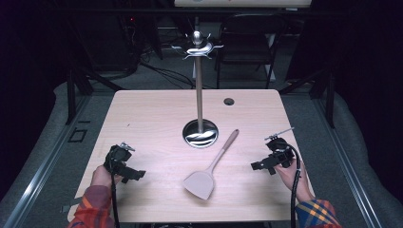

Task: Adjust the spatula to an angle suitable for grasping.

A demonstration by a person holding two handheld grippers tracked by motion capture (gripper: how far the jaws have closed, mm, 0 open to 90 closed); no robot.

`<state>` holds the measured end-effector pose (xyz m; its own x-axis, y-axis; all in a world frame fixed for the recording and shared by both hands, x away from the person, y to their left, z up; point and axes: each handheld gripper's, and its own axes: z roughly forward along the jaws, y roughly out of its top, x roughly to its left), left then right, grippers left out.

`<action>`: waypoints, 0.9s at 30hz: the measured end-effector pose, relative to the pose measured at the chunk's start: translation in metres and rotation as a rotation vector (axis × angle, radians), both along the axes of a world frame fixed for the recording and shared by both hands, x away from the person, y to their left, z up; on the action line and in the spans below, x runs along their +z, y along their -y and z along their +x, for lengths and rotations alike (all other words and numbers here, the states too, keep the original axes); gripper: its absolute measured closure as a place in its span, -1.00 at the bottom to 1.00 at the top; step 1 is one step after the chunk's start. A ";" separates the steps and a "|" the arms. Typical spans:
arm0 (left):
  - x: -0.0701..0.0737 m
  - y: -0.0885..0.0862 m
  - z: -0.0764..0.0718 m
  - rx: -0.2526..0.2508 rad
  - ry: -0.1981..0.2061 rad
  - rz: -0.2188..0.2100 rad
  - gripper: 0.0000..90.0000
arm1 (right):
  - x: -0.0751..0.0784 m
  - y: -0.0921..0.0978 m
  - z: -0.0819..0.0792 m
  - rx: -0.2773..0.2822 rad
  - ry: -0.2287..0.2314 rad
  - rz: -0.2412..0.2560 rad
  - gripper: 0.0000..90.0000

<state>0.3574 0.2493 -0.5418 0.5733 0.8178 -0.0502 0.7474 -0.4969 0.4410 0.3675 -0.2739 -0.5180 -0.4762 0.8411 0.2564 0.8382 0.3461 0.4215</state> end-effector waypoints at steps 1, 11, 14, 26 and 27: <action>0.000 0.000 0.000 0.001 0.000 -0.001 -0.99 | 0.000 0.000 0.000 0.000 0.000 0.000 -0.92; 0.001 -0.001 -0.001 0.002 0.004 -0.005 -0.99 | 0.002 -0.016 -0.001 0.059 0.015 -0.082 -1.00; 0.002 -0.001 -0.001 -0.004 0.012 -0.027 -1.00 | 0.001 -0.024 -0.001 0.066 -0.001 -0.115 -1.00; 0.001 -0.001 0.000 -0.002 -0.001 -0.024 -1.00 | 0.003 -0.055 0.001 0.159 0.035 -0.148 -1.00; 0.001 -0.001 0.000 -0.001 0.000 -0.025 -1.00 | 0.003 -0.057 0.002 0.170 0.033 -0.144 -1.00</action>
<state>0.3571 0.2500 -0.5408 0.5740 0.8158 -0.0709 0.7472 -0.4864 0.4529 0.3691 -0.2165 -0.5152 -0.6205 0.7747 0.1218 0.7492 0.5398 0.3837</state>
